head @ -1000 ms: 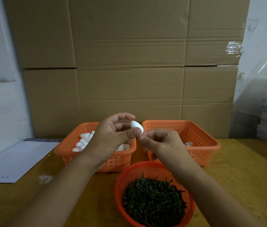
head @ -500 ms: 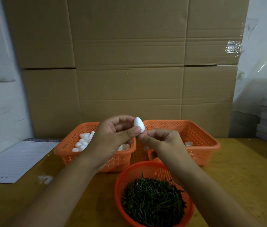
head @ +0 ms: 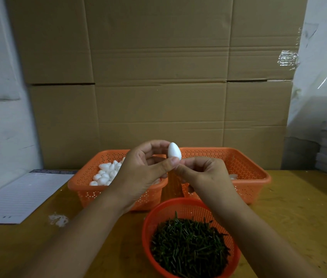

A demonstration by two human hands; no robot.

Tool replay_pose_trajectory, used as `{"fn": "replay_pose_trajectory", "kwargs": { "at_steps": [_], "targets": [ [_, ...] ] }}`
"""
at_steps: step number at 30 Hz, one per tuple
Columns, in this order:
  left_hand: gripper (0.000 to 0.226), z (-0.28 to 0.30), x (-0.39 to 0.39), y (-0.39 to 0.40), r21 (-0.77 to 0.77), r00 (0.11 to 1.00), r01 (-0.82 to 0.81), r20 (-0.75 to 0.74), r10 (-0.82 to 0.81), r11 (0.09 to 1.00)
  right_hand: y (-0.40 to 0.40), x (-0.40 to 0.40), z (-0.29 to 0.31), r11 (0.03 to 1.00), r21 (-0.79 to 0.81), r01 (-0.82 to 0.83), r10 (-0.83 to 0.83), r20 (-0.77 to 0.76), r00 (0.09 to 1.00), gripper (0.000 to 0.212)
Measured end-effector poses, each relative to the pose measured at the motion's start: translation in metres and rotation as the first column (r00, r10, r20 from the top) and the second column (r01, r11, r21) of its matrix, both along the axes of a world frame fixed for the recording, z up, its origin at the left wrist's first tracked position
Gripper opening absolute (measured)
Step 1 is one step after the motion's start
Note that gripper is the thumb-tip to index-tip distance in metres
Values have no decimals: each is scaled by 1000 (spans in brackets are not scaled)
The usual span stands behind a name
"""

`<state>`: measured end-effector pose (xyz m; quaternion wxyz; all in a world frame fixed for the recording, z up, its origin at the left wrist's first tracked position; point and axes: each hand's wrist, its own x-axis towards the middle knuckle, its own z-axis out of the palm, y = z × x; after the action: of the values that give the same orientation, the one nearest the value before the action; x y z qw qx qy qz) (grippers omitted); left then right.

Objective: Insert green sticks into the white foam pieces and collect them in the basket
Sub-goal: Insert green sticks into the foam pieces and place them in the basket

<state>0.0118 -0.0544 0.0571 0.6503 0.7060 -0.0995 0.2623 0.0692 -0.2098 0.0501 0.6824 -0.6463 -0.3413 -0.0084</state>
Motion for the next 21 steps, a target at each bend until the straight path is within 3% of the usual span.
{"fn": "replay_pose_trajectory", "kwargs": {
  "at_steps": [7,14,21],
  "targets": [
    [52,1,0,0,-26,999,-49,-12,49,998,2,1,0,999,19,44,-43,-18,999,11],
    [32,1,0,1,-10,998,-24,-52,23,1000,1,1,-1,1000,-5,31,-31,8,999,12],
    [34,-2,1,-6,-171,996,65,-44,-74,983,-1,0,-1,1000,-3,-15,15,5,1000,13]
  ]
}}
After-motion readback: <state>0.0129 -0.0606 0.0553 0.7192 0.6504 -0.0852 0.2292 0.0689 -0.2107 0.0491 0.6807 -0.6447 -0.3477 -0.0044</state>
